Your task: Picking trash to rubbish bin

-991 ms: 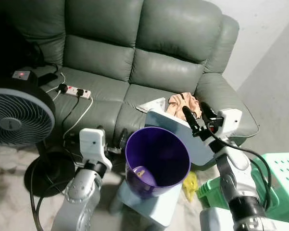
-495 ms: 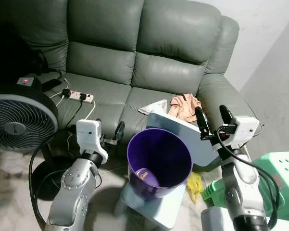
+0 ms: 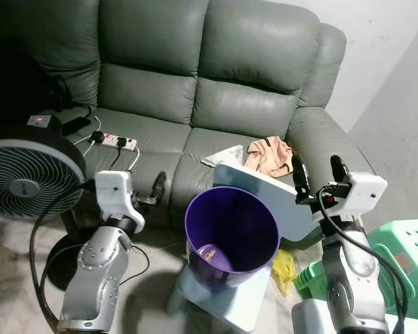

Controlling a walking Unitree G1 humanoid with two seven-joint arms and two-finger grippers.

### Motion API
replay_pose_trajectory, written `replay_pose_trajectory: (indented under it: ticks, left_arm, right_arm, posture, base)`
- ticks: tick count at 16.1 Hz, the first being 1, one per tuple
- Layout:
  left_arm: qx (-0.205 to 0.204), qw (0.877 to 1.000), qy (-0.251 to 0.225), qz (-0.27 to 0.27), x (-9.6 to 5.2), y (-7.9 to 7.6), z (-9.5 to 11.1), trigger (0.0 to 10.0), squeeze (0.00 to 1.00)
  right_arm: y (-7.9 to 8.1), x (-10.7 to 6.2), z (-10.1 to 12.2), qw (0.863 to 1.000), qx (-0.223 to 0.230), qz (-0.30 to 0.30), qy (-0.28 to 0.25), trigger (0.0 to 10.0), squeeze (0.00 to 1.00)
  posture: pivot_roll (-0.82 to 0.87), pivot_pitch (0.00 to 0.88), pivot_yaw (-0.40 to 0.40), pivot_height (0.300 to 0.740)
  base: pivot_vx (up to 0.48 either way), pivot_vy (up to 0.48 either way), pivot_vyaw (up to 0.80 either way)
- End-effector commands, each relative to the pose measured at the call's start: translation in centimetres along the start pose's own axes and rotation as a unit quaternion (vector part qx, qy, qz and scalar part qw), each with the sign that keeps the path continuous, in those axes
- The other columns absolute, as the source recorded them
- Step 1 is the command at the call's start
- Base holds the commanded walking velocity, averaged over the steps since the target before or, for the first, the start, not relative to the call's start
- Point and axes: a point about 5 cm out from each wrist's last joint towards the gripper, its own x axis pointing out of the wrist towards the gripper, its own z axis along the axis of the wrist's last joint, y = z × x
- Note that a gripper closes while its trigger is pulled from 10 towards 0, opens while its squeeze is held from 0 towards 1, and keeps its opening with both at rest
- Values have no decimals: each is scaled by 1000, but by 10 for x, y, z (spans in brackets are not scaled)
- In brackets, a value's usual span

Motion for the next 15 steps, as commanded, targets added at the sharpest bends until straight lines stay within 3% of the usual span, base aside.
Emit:
replay_pose_trajectory:
  ticks: [1,5,15]
  left_arm:
    - [-10,1000,-3,8,4,2,1,10000,0]
    - [-16,1000,-6,13,7,6,2,10000,0]
    - [-18,1000,-7,24,13,13,4,10000,0]
  right_arm:
    - [0,-2,2,1000,-9,-13,8,10000,0]
    - [4,-1,-4,999,-22,-21,27,10000,0]
    - [11,-2,-6,999,-1,-26,44,10000,0]
  posture:
    - [11,0,-109,740]
    - [11,0,-102,740]
    - [11,0,-103,740]
  base:
    - [0,0,0]
    - [0,0,0]
    - [0,54,0]
